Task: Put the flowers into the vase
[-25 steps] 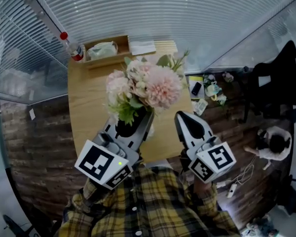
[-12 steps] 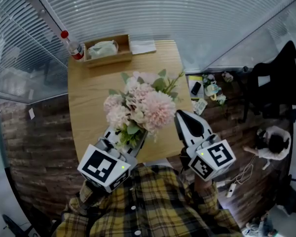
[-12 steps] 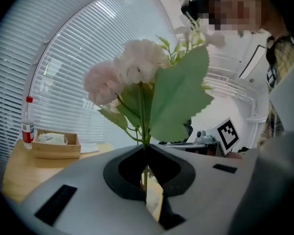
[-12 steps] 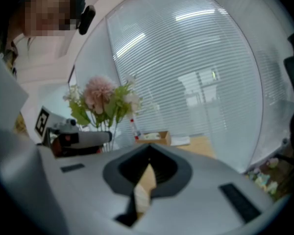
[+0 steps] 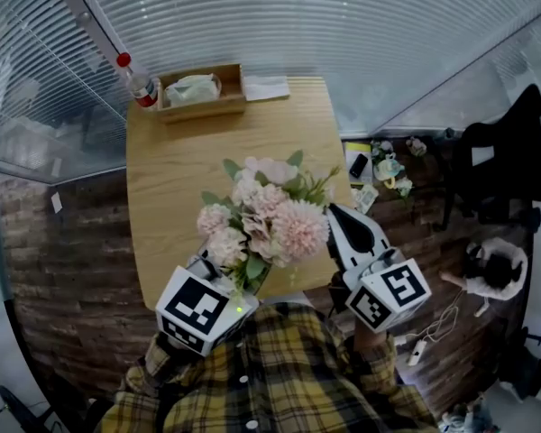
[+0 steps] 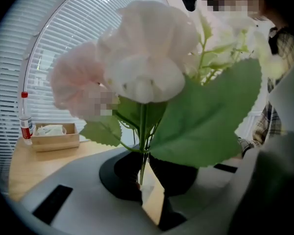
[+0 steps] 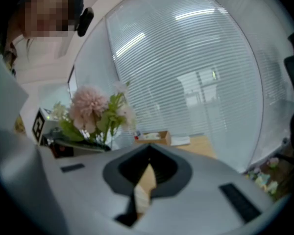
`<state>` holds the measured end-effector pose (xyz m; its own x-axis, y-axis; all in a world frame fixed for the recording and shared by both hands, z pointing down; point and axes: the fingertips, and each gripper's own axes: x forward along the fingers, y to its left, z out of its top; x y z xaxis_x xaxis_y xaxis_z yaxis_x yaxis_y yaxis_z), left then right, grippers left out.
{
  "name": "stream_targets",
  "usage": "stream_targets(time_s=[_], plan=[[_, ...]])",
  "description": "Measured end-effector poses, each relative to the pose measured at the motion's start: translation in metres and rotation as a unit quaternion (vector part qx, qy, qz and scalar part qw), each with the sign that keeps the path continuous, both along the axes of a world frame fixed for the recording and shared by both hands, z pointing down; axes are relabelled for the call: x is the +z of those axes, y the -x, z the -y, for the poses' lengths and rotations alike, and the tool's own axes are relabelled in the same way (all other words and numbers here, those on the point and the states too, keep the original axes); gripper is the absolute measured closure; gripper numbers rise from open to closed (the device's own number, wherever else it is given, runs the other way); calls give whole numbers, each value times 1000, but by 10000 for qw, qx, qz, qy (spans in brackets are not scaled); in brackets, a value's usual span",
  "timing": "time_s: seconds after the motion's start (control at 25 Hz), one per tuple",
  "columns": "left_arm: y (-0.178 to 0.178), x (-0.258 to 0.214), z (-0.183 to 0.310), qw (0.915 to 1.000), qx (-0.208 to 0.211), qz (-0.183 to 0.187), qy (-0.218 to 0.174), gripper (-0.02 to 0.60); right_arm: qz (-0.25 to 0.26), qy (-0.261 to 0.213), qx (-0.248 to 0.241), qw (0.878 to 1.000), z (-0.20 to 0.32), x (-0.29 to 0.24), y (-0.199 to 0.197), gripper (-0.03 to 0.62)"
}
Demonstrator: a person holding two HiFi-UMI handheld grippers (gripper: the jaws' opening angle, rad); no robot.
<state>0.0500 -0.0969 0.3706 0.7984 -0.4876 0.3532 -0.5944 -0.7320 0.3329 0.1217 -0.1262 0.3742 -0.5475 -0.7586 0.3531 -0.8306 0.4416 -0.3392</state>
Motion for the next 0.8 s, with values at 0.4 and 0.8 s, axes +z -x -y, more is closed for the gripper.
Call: stream_targets(time_s=[0.4, 0.8], plan=[[-5, 7, -8, 9994, 239, 246, 51, 461, 24, 59, -44, 10000, 2, 3, 3, 580], [-9, 17, -17, 9938, 485, 972, -250, 437, 63, 93, -39, 9999, 3, 5, 1, 580]])
